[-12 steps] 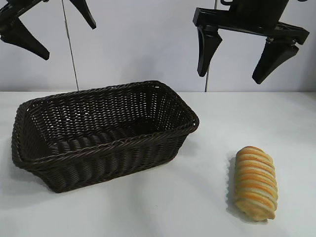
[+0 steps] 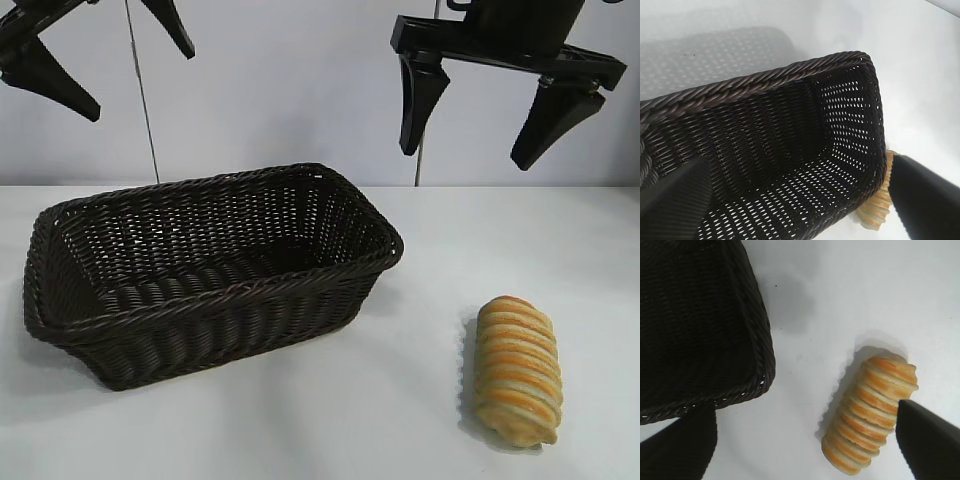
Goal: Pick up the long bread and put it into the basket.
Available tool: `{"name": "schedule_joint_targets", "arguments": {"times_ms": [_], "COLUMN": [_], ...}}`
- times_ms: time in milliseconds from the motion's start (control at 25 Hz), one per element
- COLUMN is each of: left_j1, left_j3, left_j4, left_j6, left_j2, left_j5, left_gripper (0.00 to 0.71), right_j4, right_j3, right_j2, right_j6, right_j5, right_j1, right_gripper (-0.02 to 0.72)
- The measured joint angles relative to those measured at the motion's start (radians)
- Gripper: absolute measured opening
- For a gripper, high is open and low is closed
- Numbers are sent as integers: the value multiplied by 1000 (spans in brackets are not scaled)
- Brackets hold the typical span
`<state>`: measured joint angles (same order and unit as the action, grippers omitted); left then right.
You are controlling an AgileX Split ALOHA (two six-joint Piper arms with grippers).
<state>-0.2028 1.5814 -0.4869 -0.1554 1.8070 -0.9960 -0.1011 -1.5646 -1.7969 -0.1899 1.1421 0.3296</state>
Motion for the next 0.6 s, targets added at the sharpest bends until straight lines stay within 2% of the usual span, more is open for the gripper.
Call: {"name": "schedule_joint_targets", "arguments": {"times_ms": [600], "left_j1": [0], "left_j3": [0], "left_j4": [-7], "left_j6": [0], "left_j2": [0], "left_j5": [32], "left_gripper": [694], "right_j4": [0], "right_j3": [0], "right_j2": [0], "right_j6": [0], "right_j5": [-1], "right_j1": [0], "right_gripper": [695]}}
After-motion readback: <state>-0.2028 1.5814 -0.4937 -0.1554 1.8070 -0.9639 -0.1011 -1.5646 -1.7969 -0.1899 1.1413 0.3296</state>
